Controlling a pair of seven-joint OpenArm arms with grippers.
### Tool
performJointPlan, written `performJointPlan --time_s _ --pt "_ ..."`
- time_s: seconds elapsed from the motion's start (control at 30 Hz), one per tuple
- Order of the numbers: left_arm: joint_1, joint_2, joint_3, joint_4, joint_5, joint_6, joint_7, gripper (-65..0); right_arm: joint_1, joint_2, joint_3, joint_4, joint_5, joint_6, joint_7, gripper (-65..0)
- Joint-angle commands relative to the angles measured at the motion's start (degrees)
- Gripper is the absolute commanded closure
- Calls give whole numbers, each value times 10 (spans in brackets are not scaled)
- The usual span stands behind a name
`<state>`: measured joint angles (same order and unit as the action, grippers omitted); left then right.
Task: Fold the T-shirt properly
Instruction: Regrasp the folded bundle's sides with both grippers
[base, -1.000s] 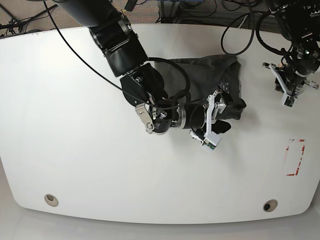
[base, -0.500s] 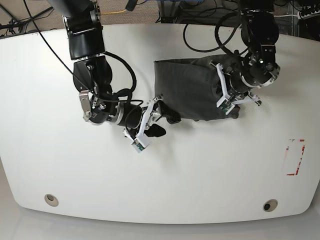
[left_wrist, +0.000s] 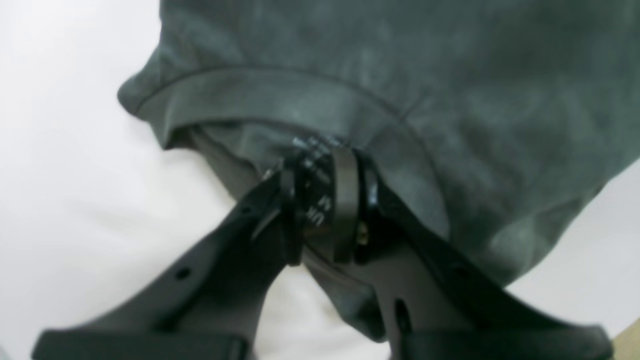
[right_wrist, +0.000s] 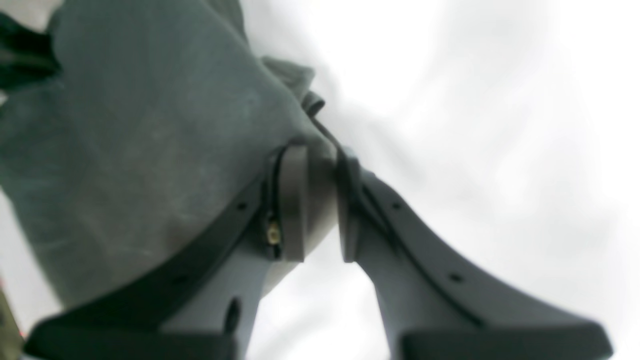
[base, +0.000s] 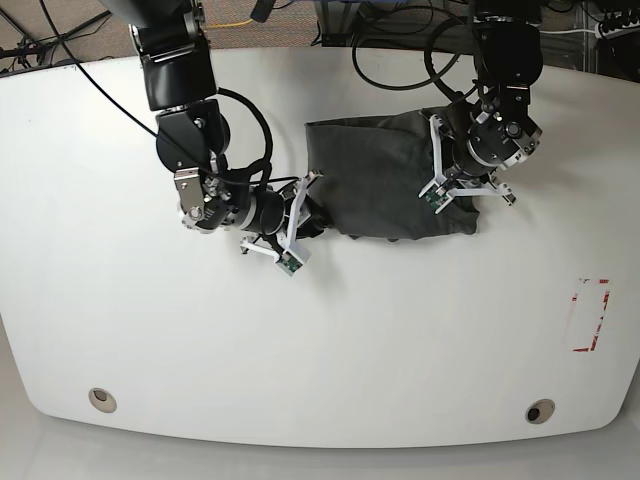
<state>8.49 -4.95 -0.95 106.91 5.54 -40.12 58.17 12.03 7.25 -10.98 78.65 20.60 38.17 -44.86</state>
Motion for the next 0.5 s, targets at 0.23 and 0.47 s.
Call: performJointPlan --time_s 0.23,0.47 --pt "-42 -15 1 -52 0 1 -38 -69 3 -20 3 1 -102 6 39 -103" --pt "-133 -16 2 -190 0 1 -79 -69 -50 4 6 35 -79 6 39 -103"
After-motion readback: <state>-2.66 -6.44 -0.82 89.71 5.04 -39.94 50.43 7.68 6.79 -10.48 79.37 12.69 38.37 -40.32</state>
